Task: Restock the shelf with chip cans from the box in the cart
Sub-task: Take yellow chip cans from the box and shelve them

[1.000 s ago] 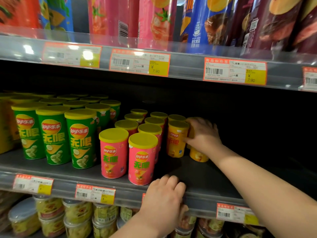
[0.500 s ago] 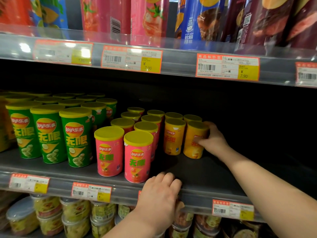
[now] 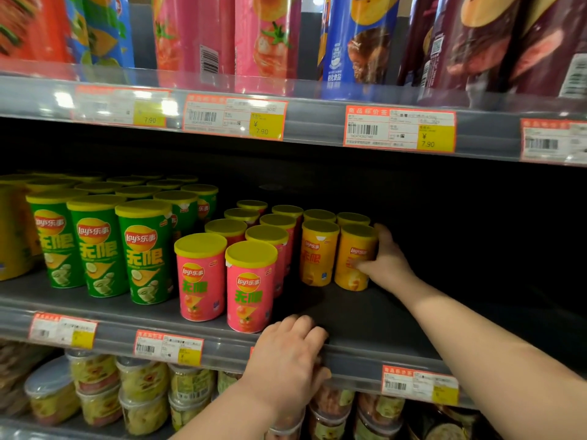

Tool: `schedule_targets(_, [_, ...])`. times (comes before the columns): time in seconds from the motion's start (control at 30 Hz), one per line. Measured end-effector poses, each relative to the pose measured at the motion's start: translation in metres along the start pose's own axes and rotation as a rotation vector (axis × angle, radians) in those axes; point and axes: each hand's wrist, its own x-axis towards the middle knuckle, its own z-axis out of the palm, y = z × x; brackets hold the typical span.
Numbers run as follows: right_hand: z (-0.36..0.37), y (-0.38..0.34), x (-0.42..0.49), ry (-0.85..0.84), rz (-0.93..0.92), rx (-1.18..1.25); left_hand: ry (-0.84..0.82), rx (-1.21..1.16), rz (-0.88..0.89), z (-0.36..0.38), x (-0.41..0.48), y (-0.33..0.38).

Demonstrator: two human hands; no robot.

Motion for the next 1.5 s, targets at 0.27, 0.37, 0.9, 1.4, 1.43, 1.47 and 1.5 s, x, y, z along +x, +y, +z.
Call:
schedule_targets(0.27, [-0.025, 0.006, -0.040, -0.030, -0.236, -0.360, -0.109, 0.051, -0.065, -0.009, 0.001, 0.006])
schedule_targets(0.37, [-0.029, 0.005, -0.061, -0.162, -0.304, -0.545, -0.207, 0.133, -0.117, -0.016, 0.003, 0.015])
schedule_targets(0.9, [0.011, -0.010, -0.173, -0.375, -0.803, -0.533, -0.029, 0.080, -0.318, -0.022, -0.079, 0.018])
schedule_targets(1.4, [0.170, -0.086, -0.324, -0.733, -0.960, -0.625, -0.462, 0.121, -0.798, -0.088, -0.318, -0.022])
schedule_targets(1.43, [0.182, -0.093, -0.339, -0.754, -0.974, -0.625, -0.480, 0.124, -0.829, -0.095, -0.337, -0.025])
schedule_targets(1.47, [0.192, -0.100, -0.355, -0.777, -0.988, -0.626, -0.493, 0.125, -0.862, -0.102, -0.356, -0.026])
schedule_targets(1.5, [0.203, -0.107, -0.370, -0.798, -1.000, -0.629, -0.512, 0.120, -0.897, -0.108, -0.374, -0.028])
